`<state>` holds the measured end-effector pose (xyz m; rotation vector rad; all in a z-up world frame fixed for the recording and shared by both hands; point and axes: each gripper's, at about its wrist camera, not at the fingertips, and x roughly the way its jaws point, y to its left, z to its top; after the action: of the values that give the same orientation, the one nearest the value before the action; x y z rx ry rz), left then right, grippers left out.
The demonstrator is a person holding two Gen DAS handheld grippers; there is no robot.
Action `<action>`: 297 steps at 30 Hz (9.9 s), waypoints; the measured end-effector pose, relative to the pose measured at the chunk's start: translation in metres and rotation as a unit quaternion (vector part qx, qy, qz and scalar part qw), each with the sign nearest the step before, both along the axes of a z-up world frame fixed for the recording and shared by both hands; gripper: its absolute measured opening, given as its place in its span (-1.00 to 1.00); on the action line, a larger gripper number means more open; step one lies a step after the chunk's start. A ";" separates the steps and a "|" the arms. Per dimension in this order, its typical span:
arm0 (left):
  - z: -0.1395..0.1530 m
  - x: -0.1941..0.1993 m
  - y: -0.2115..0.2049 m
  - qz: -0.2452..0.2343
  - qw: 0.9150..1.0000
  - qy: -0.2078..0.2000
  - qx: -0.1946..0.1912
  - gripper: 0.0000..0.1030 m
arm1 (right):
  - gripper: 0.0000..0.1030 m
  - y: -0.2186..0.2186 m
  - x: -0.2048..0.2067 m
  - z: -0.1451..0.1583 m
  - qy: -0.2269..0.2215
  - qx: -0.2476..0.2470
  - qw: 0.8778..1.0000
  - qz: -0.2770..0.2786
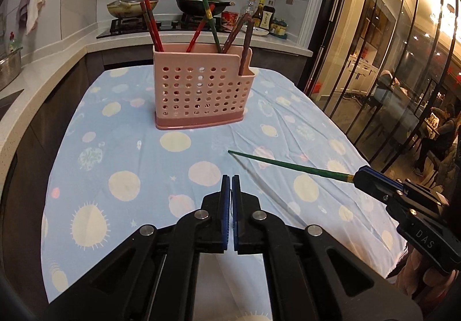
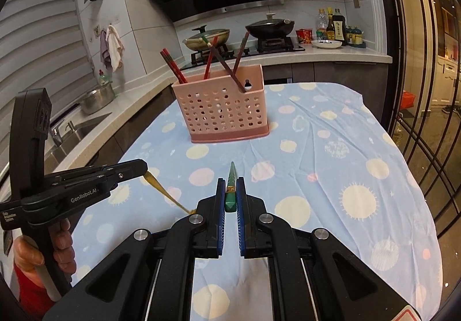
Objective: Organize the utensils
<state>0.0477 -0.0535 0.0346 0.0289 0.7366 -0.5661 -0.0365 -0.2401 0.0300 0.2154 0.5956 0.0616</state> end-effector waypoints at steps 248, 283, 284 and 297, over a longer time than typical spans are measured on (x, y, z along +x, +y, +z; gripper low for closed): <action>-0.096 0.001 -0.028 -0.017 0.988 0.111 0.108 -0.79 | -0.87 -0.031 0.023 0.053 -0.079 0.042 0.996 -0.009; 0.046 0.061 -0.020 -0.022 0.999 -0.015 0.044 -0.98 | -0.87 -0.030 0.066 0.106 -0.136 -0.010 0.991 -0.009; 0.056 0.065 -0.019 -0.021 0.998 -0.025 0.047 -0.98 | -0.87 -0.031 0.070 0.114 -0.143 -0.014 0.990 -0.010; 0.148 0.141 -0.014 0.027 0.991 -0.114 0.066 -0.98 | -0.87 -0.038 0.169 0.196 -0.206 -0.050 0.977 -0.034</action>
<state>0.1891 -0.0675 0.1828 0.1934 0.5502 -0.4535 0.1321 -0.2786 0.2258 0.1202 0.1760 0.0085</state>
